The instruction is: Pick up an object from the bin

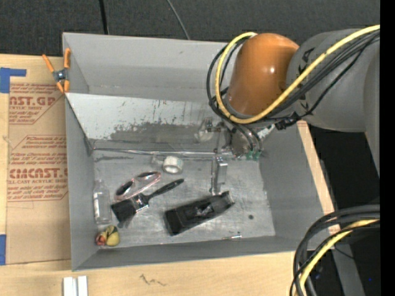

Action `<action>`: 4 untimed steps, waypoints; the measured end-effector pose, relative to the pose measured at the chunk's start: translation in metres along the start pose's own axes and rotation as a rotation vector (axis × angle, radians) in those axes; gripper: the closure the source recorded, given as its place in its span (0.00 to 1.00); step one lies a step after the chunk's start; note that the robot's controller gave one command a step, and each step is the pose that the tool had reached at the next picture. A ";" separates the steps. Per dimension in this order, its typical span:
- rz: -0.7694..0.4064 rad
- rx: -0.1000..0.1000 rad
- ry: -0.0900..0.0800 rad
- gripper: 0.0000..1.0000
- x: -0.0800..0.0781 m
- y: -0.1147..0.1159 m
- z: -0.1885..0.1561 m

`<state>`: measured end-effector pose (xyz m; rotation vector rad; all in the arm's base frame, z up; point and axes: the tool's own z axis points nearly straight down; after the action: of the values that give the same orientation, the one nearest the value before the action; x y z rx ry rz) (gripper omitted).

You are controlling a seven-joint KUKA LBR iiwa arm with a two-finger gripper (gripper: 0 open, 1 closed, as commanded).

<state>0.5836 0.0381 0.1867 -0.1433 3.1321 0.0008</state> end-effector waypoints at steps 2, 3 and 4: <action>-0.097 0.000 0.008 1.00 0.065 0.005 0.090; -0.072 0.000 0.009 1.00 0.055 0.013 -0.003; -0.071 0.000 0.009 1.00 0.055 0.013 -0.003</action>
Offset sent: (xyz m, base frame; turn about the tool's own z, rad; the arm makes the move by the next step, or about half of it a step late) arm 0.0000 0.0000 0.0000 0.0000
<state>0.5273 0.0459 0.1896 -0.2557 3.1338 -0.0003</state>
